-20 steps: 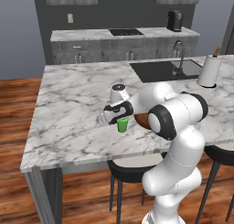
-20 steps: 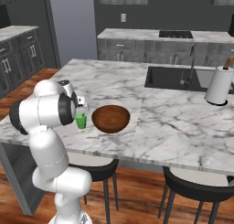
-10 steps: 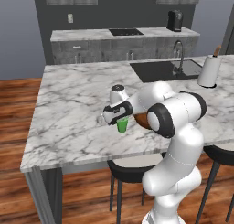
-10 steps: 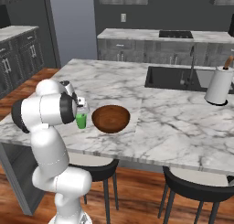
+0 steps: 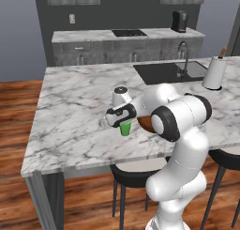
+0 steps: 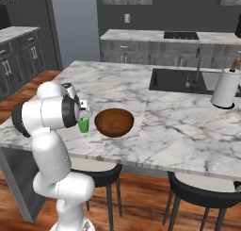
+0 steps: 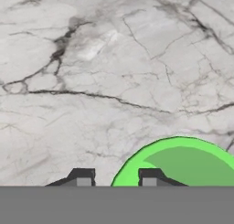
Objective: Place the cup inside the bowl on the dining table and move the bowl to any counter.
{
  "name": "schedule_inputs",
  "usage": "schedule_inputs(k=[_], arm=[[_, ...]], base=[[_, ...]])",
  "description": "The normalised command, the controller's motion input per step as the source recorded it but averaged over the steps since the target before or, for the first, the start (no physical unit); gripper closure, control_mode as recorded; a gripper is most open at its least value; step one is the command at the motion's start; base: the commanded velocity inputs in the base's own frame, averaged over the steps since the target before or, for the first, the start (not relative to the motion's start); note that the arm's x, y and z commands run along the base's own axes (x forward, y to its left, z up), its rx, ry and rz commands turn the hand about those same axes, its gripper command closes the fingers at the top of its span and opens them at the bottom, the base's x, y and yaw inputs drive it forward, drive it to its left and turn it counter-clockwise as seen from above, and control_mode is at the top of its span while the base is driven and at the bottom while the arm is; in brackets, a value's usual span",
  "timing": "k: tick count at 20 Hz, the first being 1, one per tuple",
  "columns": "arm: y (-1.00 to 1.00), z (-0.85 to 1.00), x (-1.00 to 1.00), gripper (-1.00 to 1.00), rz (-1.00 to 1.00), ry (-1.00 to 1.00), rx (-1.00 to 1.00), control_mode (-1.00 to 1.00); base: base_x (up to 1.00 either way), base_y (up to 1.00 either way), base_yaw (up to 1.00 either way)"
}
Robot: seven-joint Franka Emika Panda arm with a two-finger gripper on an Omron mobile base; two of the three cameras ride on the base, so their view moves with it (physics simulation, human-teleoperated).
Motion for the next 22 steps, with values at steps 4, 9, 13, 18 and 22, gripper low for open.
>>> schedule_inputs(k=[4,9,13,18,22], arm=[[0.00,0.00,0.00,1.00,0.00,0.00,0.00,-1.00],[0.00,0.00,0.00,1.00,0.00,0.00,0.00,-1.00],[0.00,0.23,-0.02,1.00,0.01,-0.01,0.00,-1.00],[0.00,0.37,0.00,1.00,0.02,-0.01,0.00,-1.00],[-0.04,0.43,-0.01,1.00,0.01,0.00,0.00,-1.00]], base=[[0.00,0.00,0.00],[0.00,0.00,0.00],[0.00,0.00,0.00],[0.00,0.00,0.00],[0.00,0.00,0.00]])
